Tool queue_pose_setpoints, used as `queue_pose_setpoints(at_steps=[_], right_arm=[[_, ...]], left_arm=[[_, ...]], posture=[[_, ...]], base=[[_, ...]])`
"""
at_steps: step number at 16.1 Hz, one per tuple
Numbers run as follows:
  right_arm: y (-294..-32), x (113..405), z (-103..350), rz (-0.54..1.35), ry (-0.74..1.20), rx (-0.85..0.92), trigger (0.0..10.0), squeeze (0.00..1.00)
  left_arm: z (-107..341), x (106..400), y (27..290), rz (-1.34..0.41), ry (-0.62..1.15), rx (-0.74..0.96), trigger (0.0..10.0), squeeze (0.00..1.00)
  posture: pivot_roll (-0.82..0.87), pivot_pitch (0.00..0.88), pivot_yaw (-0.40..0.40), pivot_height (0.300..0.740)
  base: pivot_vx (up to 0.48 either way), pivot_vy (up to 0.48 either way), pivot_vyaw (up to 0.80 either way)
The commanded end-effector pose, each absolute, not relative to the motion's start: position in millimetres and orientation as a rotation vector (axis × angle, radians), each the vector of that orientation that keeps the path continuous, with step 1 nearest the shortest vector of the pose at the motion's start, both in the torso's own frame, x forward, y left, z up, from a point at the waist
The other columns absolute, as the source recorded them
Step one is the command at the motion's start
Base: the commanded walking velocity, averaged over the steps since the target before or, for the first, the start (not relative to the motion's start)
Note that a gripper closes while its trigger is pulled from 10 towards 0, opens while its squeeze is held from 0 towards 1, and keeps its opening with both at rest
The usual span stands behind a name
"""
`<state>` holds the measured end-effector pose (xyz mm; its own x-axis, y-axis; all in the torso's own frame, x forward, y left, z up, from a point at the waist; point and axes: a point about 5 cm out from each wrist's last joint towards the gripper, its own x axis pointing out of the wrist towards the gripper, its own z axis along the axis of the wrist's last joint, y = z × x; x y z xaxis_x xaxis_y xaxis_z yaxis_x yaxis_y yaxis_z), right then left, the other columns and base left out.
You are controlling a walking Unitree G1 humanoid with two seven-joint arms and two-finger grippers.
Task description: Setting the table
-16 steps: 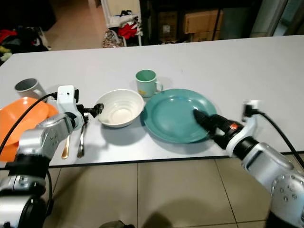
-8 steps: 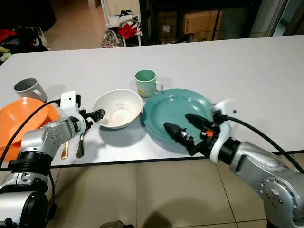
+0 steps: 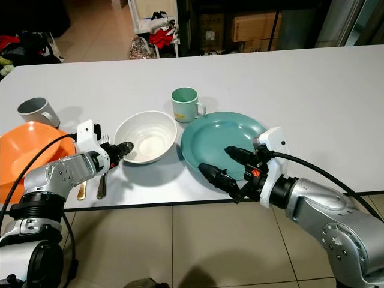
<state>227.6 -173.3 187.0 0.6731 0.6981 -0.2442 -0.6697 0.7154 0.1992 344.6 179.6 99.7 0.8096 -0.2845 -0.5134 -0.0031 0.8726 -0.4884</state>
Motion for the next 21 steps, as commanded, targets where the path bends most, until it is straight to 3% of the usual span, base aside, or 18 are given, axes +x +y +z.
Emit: queue_pose_setpoints(at_steps=[1, 15, 21], right_arm=[[-171, 228, 187, 0.789, 0.312, 0.08, 10.0, 0.0], [-171, 236, 184, 0.754, 0.286, 0.039, 10.0, 0.0], [-172, 253, 193, 0.634, 0.187, 0.1, 10.0, 0.0]], left_arm=[[102, 345, 183, -0.146, 0.609, -0.509, 0.0, 0.0], [105, 343, 188, -0.103, 0.59, -0.544, 0.0, 0.0], [127, 348, 193, -0.069, 0.408, -0.542, 0.0, 0.0]], posture=[[0.01, 0.0, 0.106, 0.74], [0.01, 0.0, 0.106, 0.74], [0.02, 0.0, 0.104, 0.74]], base=[[0.0, 0.0, 0.0], [0.0, 0.0, 0.0], [0.0, 0.0, 0.0]])
